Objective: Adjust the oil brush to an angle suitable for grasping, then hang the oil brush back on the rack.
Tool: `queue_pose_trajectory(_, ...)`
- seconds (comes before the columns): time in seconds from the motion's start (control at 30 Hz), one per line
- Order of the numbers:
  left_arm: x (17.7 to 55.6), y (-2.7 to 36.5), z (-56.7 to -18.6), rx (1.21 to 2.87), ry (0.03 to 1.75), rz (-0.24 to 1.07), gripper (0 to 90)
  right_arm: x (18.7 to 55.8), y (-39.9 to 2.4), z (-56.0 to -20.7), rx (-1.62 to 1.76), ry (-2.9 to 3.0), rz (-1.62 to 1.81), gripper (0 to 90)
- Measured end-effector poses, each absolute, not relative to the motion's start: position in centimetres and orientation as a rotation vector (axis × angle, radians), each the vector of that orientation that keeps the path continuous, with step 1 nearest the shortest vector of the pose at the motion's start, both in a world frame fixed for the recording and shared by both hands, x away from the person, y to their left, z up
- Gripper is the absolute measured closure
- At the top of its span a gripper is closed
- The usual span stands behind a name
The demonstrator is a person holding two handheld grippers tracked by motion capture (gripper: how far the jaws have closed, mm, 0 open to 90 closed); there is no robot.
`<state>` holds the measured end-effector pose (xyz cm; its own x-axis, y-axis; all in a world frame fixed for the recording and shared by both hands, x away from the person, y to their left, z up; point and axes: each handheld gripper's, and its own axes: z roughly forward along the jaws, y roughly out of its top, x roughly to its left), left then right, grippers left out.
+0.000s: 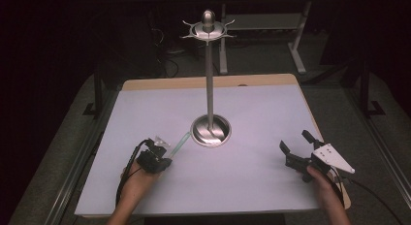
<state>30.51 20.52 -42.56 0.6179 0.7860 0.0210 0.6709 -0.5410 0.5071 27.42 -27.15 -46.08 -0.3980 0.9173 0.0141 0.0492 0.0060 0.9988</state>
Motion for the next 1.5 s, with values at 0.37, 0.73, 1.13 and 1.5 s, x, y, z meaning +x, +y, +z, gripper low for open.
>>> queue_pose_trajectory(0.37, 31.0, 22.2, -42.3, 2.337, 1.181, 0.353, 90.0, 27.4, -27.1, -46.1, 1.029, 1.539, 1.487, 10.4)
queue_pose_trajectory(0.73, 31.7, 22.9, -41.1, 2.339, 1.074, 0.282, 77.0, 27.5, -27.1, -46.1, 1.026, 1.54, 1.485, 10.4)
queue_pose_trajectory(1.13, 34.5, 21.6, -40.1, 2.43, 1.002, 0.198, 61.6, 27.4, -27.1, -46.1, 1.024, 1.547, 1.478, 10.4)
queue_pose_trajectory(1.5, 38.0, 19.0, -39.5, 2.537, 0.951, 0.183, 61.2, 27.4, -27.1, -46.1, 1.025, 1.548, 1.476, 10.4)
